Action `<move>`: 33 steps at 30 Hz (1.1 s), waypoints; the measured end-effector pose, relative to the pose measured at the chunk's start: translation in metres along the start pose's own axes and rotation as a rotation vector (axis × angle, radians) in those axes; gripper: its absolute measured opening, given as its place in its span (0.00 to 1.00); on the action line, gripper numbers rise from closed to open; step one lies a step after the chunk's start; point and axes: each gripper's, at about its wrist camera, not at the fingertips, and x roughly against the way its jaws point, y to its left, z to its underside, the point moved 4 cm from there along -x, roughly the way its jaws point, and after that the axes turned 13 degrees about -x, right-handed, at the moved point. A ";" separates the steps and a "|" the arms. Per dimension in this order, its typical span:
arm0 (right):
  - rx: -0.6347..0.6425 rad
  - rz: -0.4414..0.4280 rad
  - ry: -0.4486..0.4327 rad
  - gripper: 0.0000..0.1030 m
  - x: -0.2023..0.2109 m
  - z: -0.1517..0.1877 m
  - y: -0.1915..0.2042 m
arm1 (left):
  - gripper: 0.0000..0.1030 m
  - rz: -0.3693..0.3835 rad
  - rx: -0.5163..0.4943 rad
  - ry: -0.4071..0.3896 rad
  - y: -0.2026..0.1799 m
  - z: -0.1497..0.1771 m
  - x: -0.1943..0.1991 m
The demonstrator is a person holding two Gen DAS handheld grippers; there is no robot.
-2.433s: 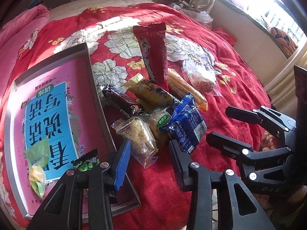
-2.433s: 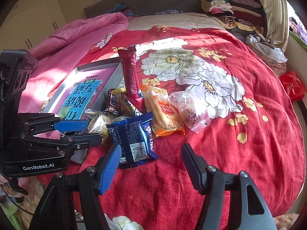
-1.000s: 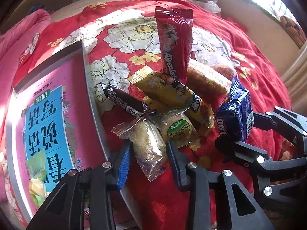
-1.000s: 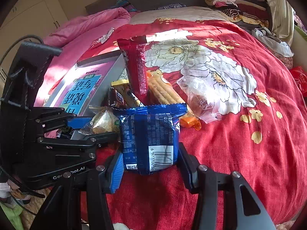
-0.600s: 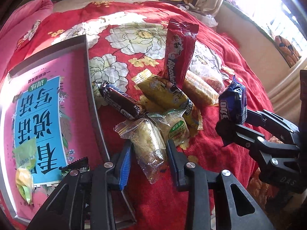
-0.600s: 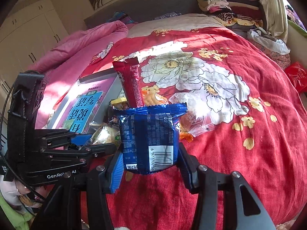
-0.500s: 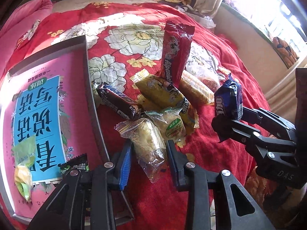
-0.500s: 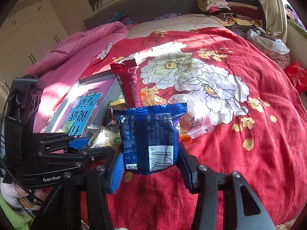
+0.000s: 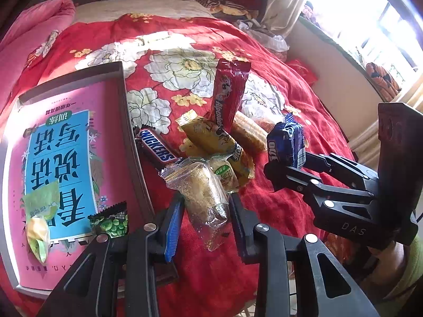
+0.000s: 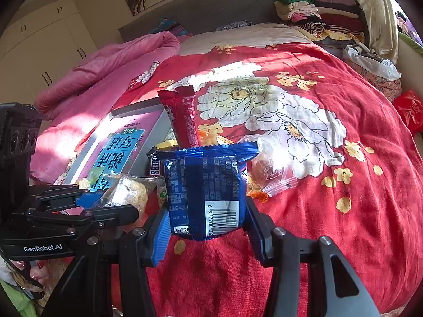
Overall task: Organize snacks
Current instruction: 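Carry the blue biscuit pack with the right tool toward the pink tray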
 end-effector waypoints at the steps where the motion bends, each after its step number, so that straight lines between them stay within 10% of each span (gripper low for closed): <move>1: -0.001 0.001 -0.002 0.50 0.000 0.000 0.000 | 0.35 0.001 0.000 -0.005 0.000 0.000 0.002; 33: 0.080 -0.013 -0.138 0.50 0.030 -0.007 0.023 | 0.35 -0.060 0.030 -0.139 0.020 0.003 0.046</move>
